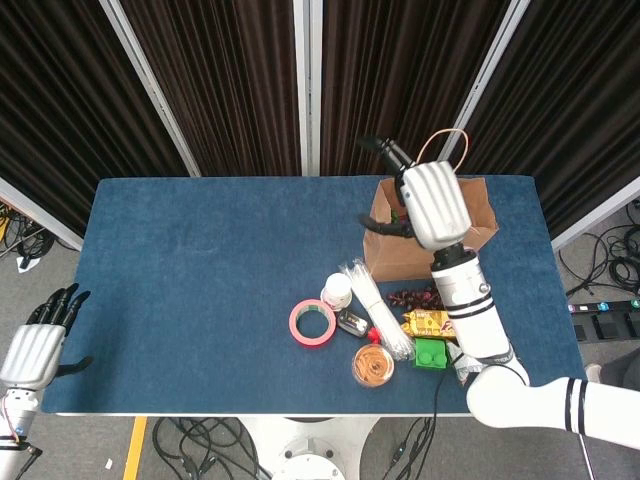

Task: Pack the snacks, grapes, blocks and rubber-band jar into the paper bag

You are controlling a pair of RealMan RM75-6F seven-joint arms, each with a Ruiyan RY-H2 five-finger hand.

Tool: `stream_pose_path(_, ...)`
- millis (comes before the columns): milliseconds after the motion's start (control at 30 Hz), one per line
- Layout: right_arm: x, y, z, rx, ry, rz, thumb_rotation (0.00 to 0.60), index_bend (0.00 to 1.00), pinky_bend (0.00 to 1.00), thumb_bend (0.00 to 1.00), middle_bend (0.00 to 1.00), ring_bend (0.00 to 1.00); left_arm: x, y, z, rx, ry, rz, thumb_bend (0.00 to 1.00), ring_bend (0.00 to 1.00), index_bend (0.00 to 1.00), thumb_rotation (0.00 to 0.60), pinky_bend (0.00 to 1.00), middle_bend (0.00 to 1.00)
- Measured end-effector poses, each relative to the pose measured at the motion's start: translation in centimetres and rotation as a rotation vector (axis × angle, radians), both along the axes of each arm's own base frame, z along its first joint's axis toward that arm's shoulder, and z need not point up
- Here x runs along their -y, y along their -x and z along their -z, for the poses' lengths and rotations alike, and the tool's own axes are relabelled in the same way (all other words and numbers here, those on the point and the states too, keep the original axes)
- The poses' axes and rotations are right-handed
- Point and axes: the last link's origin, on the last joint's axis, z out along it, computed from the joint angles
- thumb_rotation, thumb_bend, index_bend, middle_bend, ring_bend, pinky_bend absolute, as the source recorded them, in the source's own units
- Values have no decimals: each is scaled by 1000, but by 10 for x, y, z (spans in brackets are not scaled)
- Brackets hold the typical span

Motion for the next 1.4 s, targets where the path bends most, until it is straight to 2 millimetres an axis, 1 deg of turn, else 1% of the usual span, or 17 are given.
stream_pose_path(133, -10, 17, 18, -119, -107, 0, 600, 318, 846, 34, 343, 754, 1, 1, -1, -2, -2, -3, 107, 21, 124, 600, 209, 126)
stream_pose_path(267, -17, 39, 27, -353, -167, 17, 600, 366, 847, 66, 344, 756, 2, 2, -1, -1, -3, -7, 107, 21, 124, 600, 210, 126)
stream_pose_path(333, -20, 48, 28, -461, -177, 26, 600, 386, 847, 71, 347, 756, 3, 3, -1, 1, -5, -8, 107, 20, 124, 600, 209, 126)
stream_pose_path(467, -30, 70, 26, -676, -190, 54, 600, 429, 847, 81, 385, 756, 3, 4, -1, 2, -3, -11, 107, 21, 124, 600, 209, 126)
stream_pose_path(633, -43, 92, 20, -837, -209, 110, 600, 491, 846, 85, 425, 756, 2, 3, 0, 5, -2, -10, 107, 21, 123, 600, 210, 126)
stream_pose_path(767, -56, 114, 16, -972, -236, 192, 600, 479, 847, 54, 410, 756, 2, 2, 0, 14, -4, -6, 107, 21, 124, 600, 209, 126)
stream_pose_path(800, -60, 121, 15, -1001, -241, 213, 600, 460, 847, 38, 392, 756, 2, 2, 0, 18, -5, -5, 107, 21, 124, 600, 209, 126)
stream_pose_path(867, -70, 139, 14, -1059, -255, 270, 600, 377, 847, 4, 320, 755, 2, 1, 1, 21, -7, -3, 107, 21, 124, 600, 209, 126)
stream_pose_path(900, -74, 147, 13, -1076, -263, 298, 600, 346, 847, 0, 292, 754, 2, 1, 1, 19, -5, -2, 107, 21, 123, 600, 209, 126)
stream_pose_path(967, -84, 165, 13, -1089, -282, 354, 600, 324, 846, 0, 273, 754, 2, 0, 1, 15, -3, 1, 107, 21, 124, 600, 209, 126)
stream_pose_path(1133, -103, 195, 13, -1062, -308, 418, 600, 314, 846, 0, 282, 754, 1, -2, 2, 11, -2, 9, 107, 20, 124, 600, 210, 126)
stream_pose_path(1233, -113, 215, 11, -1038, -301, 442, 600, 281, 846, 0, 264, 754, 1, -4, 4, 9, 8, 17, 107, 20, 124, 600, 210, 126)
stream_pose_path(1400, -127, 258, 10, -995, -300, 499, 600, 223, 846, 0, 222, 754, 4, -7, 9, 8, 12, 27, 107, 21, 124, 600, 210, 126)
